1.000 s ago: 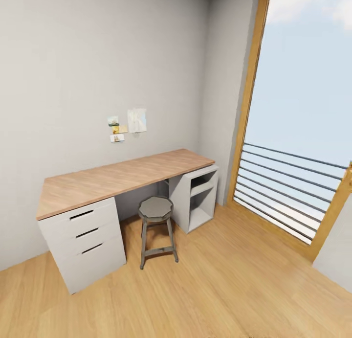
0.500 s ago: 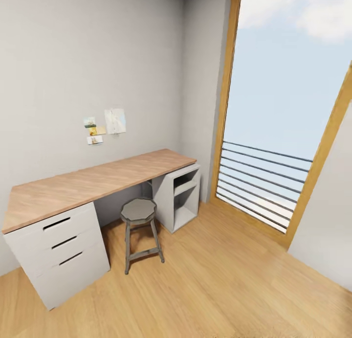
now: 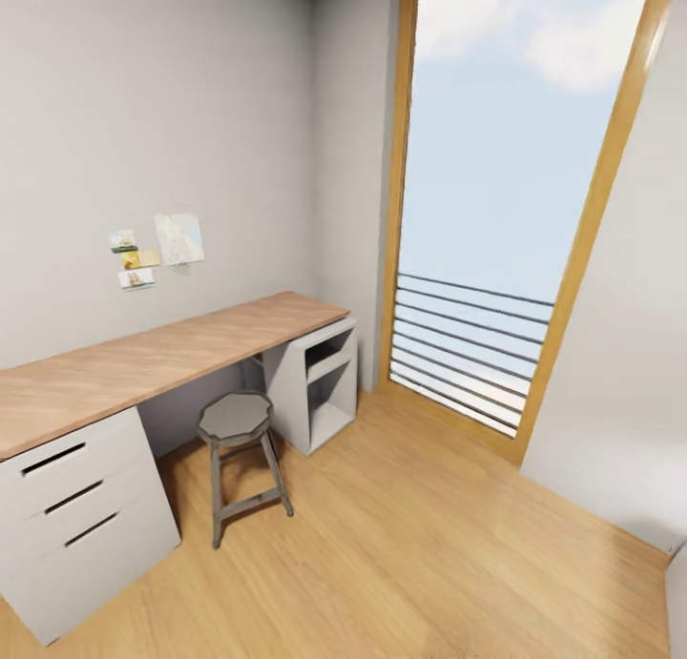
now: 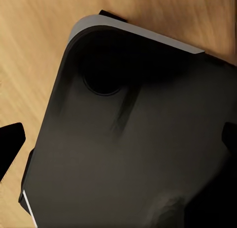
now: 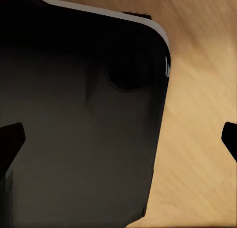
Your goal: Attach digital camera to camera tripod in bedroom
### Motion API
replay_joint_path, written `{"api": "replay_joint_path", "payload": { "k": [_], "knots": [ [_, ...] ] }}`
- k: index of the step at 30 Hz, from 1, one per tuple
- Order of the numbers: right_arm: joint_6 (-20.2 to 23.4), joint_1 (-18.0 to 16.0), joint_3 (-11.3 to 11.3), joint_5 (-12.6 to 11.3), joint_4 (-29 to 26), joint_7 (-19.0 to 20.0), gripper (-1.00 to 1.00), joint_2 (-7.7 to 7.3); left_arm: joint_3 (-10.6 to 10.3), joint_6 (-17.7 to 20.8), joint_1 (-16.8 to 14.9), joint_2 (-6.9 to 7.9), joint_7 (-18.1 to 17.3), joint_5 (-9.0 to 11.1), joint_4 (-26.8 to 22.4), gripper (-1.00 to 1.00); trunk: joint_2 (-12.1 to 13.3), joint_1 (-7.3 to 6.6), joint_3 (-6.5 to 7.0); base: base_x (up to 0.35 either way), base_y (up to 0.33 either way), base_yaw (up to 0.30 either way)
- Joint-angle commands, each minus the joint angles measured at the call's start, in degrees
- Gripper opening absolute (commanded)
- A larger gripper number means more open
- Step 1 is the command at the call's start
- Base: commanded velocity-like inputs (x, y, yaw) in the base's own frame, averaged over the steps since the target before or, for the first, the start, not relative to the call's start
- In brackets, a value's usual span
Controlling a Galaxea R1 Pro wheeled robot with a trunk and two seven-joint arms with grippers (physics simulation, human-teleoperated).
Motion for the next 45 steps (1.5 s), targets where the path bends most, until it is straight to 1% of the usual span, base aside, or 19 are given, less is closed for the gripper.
{"api": "replay_joint_path", "payload": {
  "k": [1, 14, 34, 45],
  "knots": [
    [-0.1, 0.0, -0.1, 0.5, 0.0, 0.0, 1.0, -0.01, 0.1, -0.1, 0.0, -0.02, 0.0, 0.2, 0.0, 1.0, 0.0, 0.0, -0.04, -0.017, 0.0, -0.249],
    [-0.2, 0.0, -0.1, 0.5, 0.0, 0.0, 1.0, 0.0, 0.1, -0.1, 0.0, -0.02, 0.0, 0.1, 0.0, 1.0, 0.0, 0.0, -0.04, -0.16, 0.04, -0.228],
    [-0.2, 0.0, -0.1, 0.5, 0.0, 0.0, 1.0, -0.05, 0.2, -0.2, 0.0, 0.05, 0.0, 0.2, 0.0, 1.0, 0.0, 0.0, -0.04, -0.015, 0.005, -0.025],
    [-0.1, 0.0, -0.1, 0.5, 0.0, 0.0, 1.0, -0.01, 0.2, -0.2, 0.0, 0.05, 0.0, 0.2, 0.0, 1.0, 0.0, 0.0, -0.04, 0.0, 0.0, -0.155]
  ]
}}
